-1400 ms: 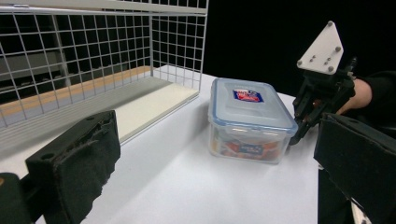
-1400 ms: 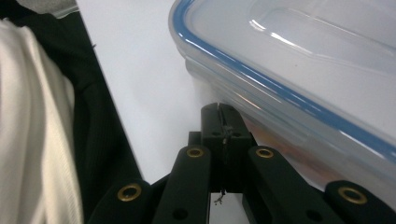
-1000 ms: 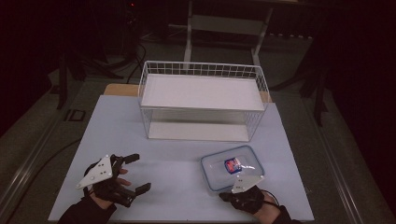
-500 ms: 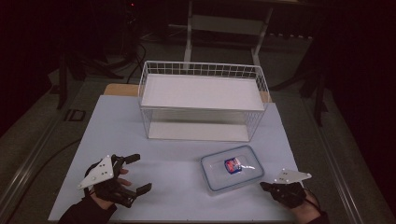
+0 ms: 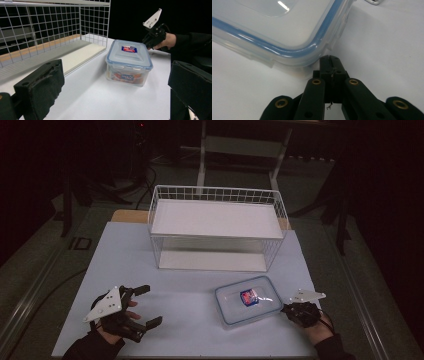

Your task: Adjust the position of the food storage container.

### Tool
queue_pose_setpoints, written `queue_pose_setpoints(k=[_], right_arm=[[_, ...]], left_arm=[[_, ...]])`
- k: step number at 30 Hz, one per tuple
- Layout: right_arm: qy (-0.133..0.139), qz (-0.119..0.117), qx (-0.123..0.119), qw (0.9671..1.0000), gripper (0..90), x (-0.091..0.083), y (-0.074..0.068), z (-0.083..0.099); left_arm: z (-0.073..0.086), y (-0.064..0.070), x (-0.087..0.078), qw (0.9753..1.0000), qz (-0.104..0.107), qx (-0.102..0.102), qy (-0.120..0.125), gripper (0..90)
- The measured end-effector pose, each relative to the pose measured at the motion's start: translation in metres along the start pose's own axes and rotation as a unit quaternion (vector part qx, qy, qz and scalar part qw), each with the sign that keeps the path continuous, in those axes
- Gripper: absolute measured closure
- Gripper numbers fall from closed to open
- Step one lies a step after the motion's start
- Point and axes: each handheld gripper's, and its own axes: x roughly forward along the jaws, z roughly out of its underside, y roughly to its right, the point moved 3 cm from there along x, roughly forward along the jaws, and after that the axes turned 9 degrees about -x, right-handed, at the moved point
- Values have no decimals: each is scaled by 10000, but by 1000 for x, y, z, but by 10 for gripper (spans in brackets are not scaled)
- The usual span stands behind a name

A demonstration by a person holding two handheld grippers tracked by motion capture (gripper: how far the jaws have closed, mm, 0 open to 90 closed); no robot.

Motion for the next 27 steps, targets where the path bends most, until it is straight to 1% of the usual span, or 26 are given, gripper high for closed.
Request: queue_pose_setpoints(k=[2,6,9,10,11,13,16,20,22,27], right_arm=[[17,-52,63,10000,900,1,-2,-1],[53,-234,-23,9997,900,0,-11,-6],[69,-390,-88,9992,900,0,-18,-10],[69,-390,-88,9992,900,0,-18,-10],[88,-444,-137,9989,900,0,-23,-12],[94,-490,-164,9986,900,0,-25,-14],[99,-613,-224,9978,900,1,-33,-17],[150,-708,-266,9970,900,2,-37,-21],[212,-804,-279,9961,900,2,-40,-28],[202,-917,-428,9947,900,8,-49,-35]], left_arm=[[0,0,0,10000,4,7,-14,5],[0,1,1,10000,51,10,-17,5],[0,1,1,10000,40,16,-21,5],[0,1,1,10000,40,16,-21,5],[0,1,1,10000,26,11,-21,5],[0,1,1,10000,21,13,-34,5],[1,1,2,9999,-7,66,-91,5],[2,1,4,9999,18,13,-120,5],[3,1,4,9999,44,-10,-158,5],[3,2,5,9998,34,11,-189,5]])
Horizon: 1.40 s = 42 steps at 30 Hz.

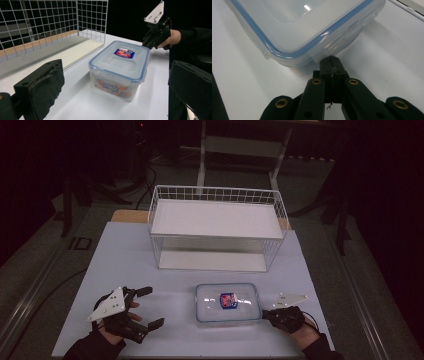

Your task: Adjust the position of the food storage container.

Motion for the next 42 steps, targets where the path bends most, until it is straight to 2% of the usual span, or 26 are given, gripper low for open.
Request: queue_pose_setpoints(k=[1,2,4,7,18,30,32,33,35,36,37,39,40,41,42], right_arm=[[7,-18,-8,10000,900,2,-1,-2],[57,-133,-57,9999,900,6,-2,-6],[58,-170,-76,9998,900,8,-4,-8],[-14,-119,-176,9998,900,14,-6,-14],[56,-288,-379,9989,900,33,-9,-31],[59,-333,-458,9984,900,44,-9,-40],[40,-313,-475,9984,900,43,-9,-39],[38,-195,-416,9989,898,38,-8,-36],[58,-160,-394,9991,898,35,-7,-35],[138,5,-340,9993,856,26,-4,-35],[138,5,-340,9993,856,26,-4,-35],[415,207,-247,9986,808,7,-1,-39],[415,207,-247,9986,808,7,-1,-39],[615,212,-175,9977,734,-4,-2,-43],[615,212,-175,9977,734,-4,-2,-43]], left_arm=[[0,0,0,10000,2,1,-5,5],[1,0,0,10000,7,3,-23,5],[1,0,0,10000,13,2,-24,5],[1,1,1,10000,23,8,-34,5],[2,1,2,9999,47,16,-90,5],[3,1,2,9999,52,27,-100,5],[3,1,2,9999,41,19,-107,5],[2,1,1,9999,37,0,-118,5],[2,1,1,9999,37,0,-118,5],[2,0,2,9999,-7,-40,-158,5],[2,0,2,9999,-7,-40,-158,5],[1,0,3,9997,-67,-73,-209,5],[1,0,3,9997,-67,-73,-209,5],[0,1,3,9996,-97,-94,-250,5],[-1,3,4,9996,-86,-73,-245,5]])
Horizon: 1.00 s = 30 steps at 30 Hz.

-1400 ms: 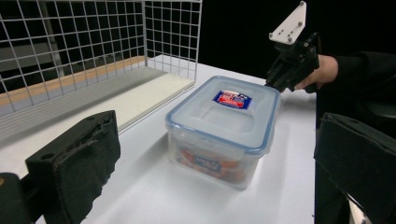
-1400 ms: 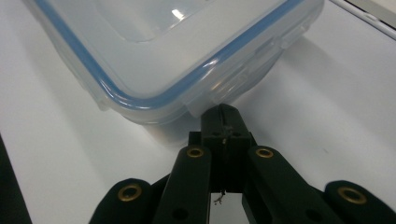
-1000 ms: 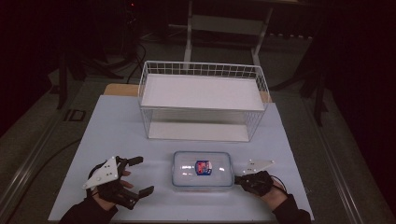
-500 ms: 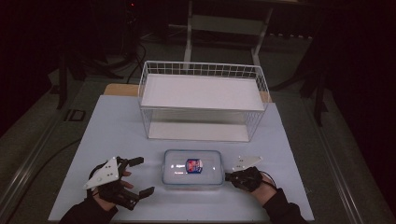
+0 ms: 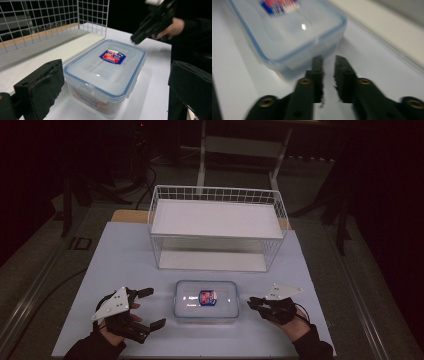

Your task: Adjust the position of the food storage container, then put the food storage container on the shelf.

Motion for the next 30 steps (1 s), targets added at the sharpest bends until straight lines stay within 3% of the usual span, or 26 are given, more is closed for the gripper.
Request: queue_pose_setpoints(k=[1,2,3,4,5,6,7,8,9,11,12,14,16,21,23,29,30], right_arm=[[252,30,56,9997,641,-10,-3,-6],[252,30,56,9997,641,-10,-3,-6],[450,-56,81,9989,539,-18,-8,-13],[450,-56,81,9989,539,-18,-8,-13],[610,-84,106,9980,409,-24,-13,-19],[610,-84,106,9980,409,-24,-13,-19],[824,-146,164,9964,295,-28,-15,-26],[824,-146,164,9964,295,-28,-15,-26],[926,-189,124,9955,147,-31,-16,-32],[926,-189,124,9955,147,-31,-16,-32],[970,-200,82,9950,126,-33,-17,-35],[1176,-186,138,9928,112,-37,-17,-42],[1375,-12,-67,9905,111,-40,-16,-45],[1547,354,-240,9870,137,-47,-15,-51],[1670,276,-235,9853,144,-48,-15,-53],[1608,262,-53,9866,151,-49,-16,-54],[1597,355,-92,9865,152,-49,-16,-54]], left_arm=[[-2,2,0,10000,-13,-2,-9,5],[-4,3,1,10000,-24,-3,-46,5],[-9,8,2,10000,-20,10,-95,5],[-9,8,2,10000,-20,10,-95,5],[-12,10,2,9999,-33,34,-106,5],[-15,12,2,9999,-62,65,-122,5],[-21,16,1,9997,-102,141,-197,5],[-21,16,1,9997,-102,141,-197,5],[-24,17,1,9995,-136,171,-237,5],[-28,19,1,9992,-163,210,-287,5],[-37,23,-1,9992,-120,212,-311,5],[-45,24,-1,9992,-169,220,-305,5],[-52,22,0,9990,-264,235,-289,5],[-65,16,4,9985,-354,-53,-412,5],[-68,13,7,9980,-398,-218,-447,5],[-72,7,15,9963,-400,-489,-579,5],[-71,3,18,9948,-572,-478,-691,5]])
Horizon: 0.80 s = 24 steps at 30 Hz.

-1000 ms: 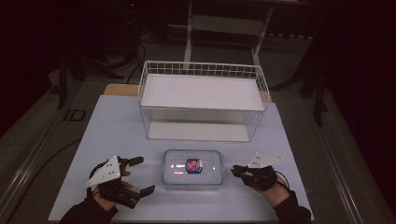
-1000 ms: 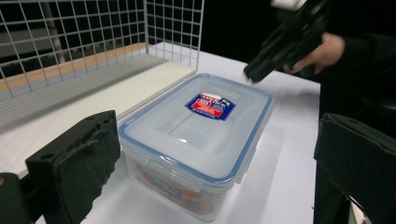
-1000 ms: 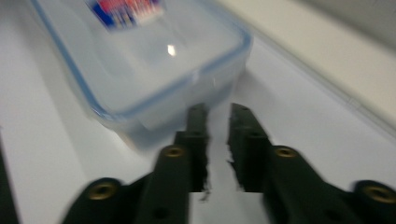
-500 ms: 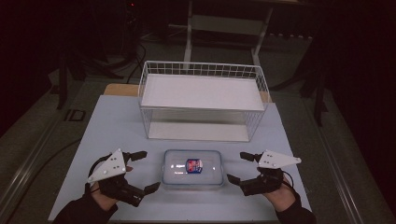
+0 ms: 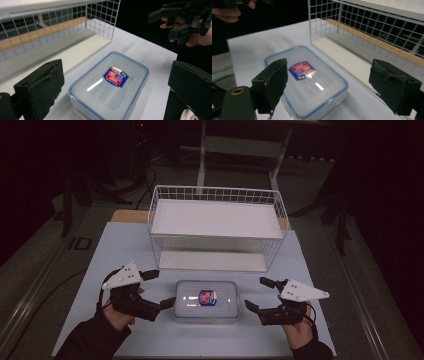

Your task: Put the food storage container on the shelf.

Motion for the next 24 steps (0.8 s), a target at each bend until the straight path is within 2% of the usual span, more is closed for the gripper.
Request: queue_pose_setpoints(k=[2,4,5,6,7,8,9,10,11,13,15,16,17,18,19,20,21,23,24], right_arm=[[132,36,34,9999,150,-3,-2,-3],[57,128,145,9998,145,-3,-1,-2],[57,128,145,9998,145,-3,-1,-2],[42,172,174,9997,136,-2,0,-2],[24,251,312,9992,133,-1,2,1],[59,170,480,9987,132,0,3,5],[59,170,480,9987,132,0,3,5],[-22,200,534,9984,131,2,4,8],[-22,200,534,9984,131,2,4,8],[-93,215,538,9983,126,5,4,10],[-190,150,629,9977,109,7,2,12],[-242,193,658,9974,109,9,2,13],[-242,193,658,9974,109,9,2,13],[-272,236,683,9970,104,11,1,13],[-350,241,807,9958,104,15,1,16],[-350,241,807,9958,104,15,1,16],[-364,208,844,9955,104,15,0,17],[-407,179,883,9951,104,17,0,19],[-442,160,930,9946,105,18,-1,20]], left_arm=[[2,-7,5,9997,-167,-135,-115,5],[6,-14,12,9986,-224,-416,-218,5],[6,-14,12,9986,-224,-416,-218,5],[11,-20,18,9970,-298,-577,-411,5],[15,-23,22,9960,-297,-677,-502,5],[18,-26,26,9948,-303,-765,-602,5],[22,-29,30,9932,-320,-871,-702,5],[30,-37,37,9900,-373,-1061,-847,5],[30,-37,37,9900,-373,-1061,-847,5],[37,-45,43,9859,-366,-1316,-972,5],[44,-50,49,9808,-237,-1618,-1064,5],[47,-52,51,9782,-178,-1733,-1129,6],[47,-52,51,9782,-178,-1733,-1129,5],[50,-54,56,9720,-57,-1972,-1278,5],[51,-55,58,9674,25,-2131,-1369,6],[52,-57,60,9621,94,-2302,-1458,6],[53,-58,61,9572,146,-2462,-1517,6],[54,-60,65,9455,217,-2804,-1640,5],[55,-61,66,9415,214,-2916,-1677,6]])
